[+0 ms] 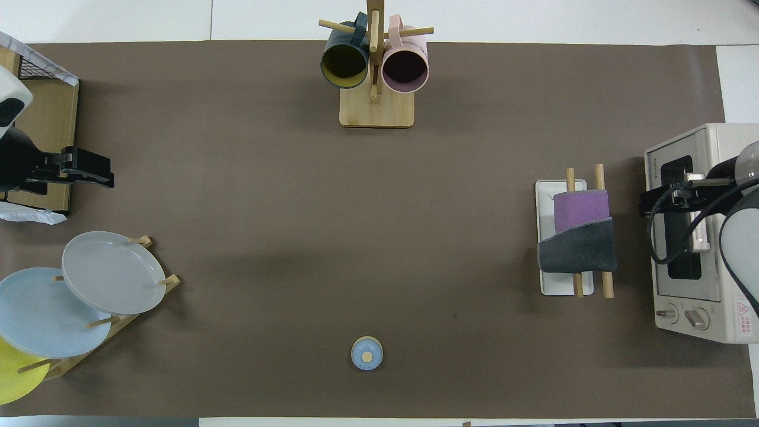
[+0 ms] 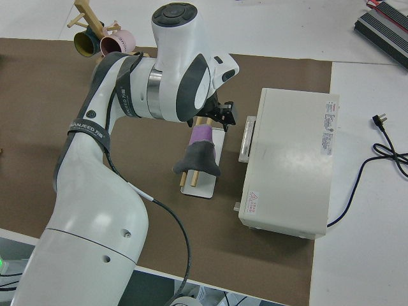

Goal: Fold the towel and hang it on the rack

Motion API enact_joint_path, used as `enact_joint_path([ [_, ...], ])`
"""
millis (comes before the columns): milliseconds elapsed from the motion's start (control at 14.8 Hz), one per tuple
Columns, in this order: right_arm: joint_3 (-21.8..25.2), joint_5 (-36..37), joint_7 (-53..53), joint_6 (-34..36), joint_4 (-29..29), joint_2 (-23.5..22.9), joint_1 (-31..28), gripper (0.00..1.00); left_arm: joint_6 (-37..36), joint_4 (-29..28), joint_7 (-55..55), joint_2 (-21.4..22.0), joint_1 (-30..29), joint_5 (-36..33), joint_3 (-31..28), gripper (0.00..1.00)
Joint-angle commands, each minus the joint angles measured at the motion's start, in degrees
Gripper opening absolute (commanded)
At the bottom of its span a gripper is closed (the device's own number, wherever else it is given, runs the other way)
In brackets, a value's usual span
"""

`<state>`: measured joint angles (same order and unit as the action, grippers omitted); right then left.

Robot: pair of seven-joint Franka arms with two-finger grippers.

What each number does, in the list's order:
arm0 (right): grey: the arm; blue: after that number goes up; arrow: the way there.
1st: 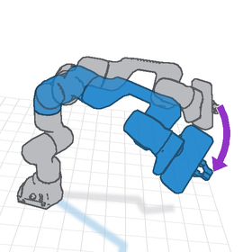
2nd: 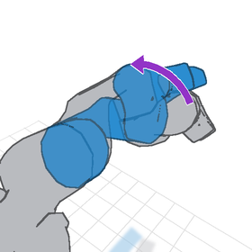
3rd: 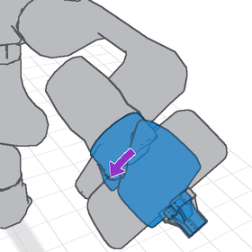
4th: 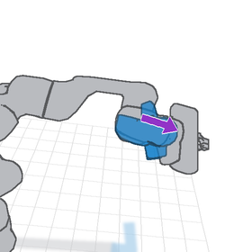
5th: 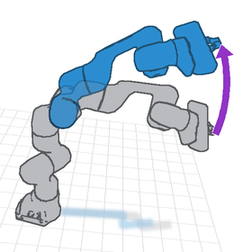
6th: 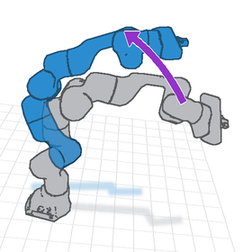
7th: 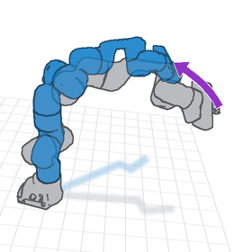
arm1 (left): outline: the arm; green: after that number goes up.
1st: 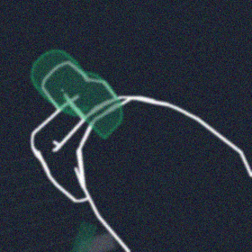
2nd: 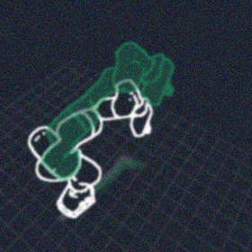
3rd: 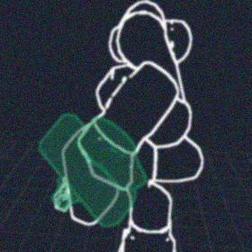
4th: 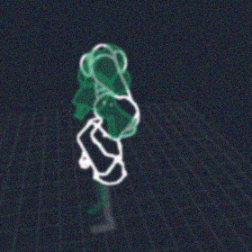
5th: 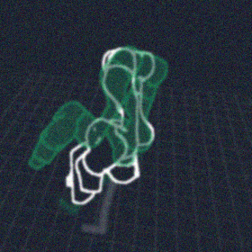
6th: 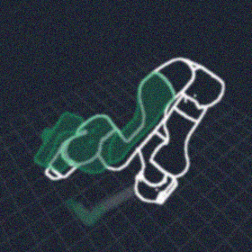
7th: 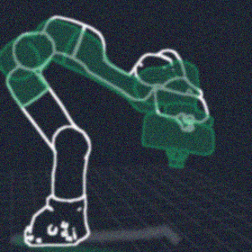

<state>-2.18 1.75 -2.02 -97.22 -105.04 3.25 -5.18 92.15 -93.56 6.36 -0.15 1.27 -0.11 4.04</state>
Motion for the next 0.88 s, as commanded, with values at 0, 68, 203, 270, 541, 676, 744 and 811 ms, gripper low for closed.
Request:
enact_joint_path([
  [0, -0.6, 1.5, -1.4, 6.8, 7.2, -3.1, 0.6, 1.0, -0.5, 0.0, -0.5, 0.1, 0.9, -0.6, -0.8, 1.0],
  [68, -0.7, 1.6, -1.3, 9.0, 8.9, -3.4, 1.7, 1.0, -0.4, 0.0, -0.4, 0.1, 1.0, -0.5, -0.8, 1.0],
  [203, -0.7, 1.6, -1.2, 12.0, 10.6, -4.0, 2.3, 1.0, -0.3, 0.0, -0.3, 0.1, 0.9, -0.4, -0.5, 1.0],
  [270, -0.7, 1.3, -1.2, 12.5, 10.9, -4.0, 2.4, 1.0, -0.2, 0.0, -0.2, 0.1, 0.5, -0.4, -0.3, 1.0],
  [541, -0.7, -0.9, -1.0, 11.4, 13.2, -4.3, 2.0, 1.0, -0.2, 0.0, -0.1, 0.1, 0.0, -0.4, 0.5, 1.0],
  [676, -0.6, 0.0, -0.9, 10.4, 14.2, -4.2, 3.1, 1.0, -0.2, 0.0, -0.5, 0.1, 0.0, -0.4, 0.4, 1.0],
  [744, 0.1, -0.1, -0.9, 10.4, 15.3, -4.7, 4.6, 1.0, -0.1, 0.0, -0.6, 0.1, 0.0, -0.4, 0.4, 1.0],
  [811, 0.7, -0.3, -0.9, 10.4, 15.4, -4.9, 4.9, 1.0, -0.1, 0.0, -0.7, 0.1, 0.0, -0.4, 0.4, 1.0],
])
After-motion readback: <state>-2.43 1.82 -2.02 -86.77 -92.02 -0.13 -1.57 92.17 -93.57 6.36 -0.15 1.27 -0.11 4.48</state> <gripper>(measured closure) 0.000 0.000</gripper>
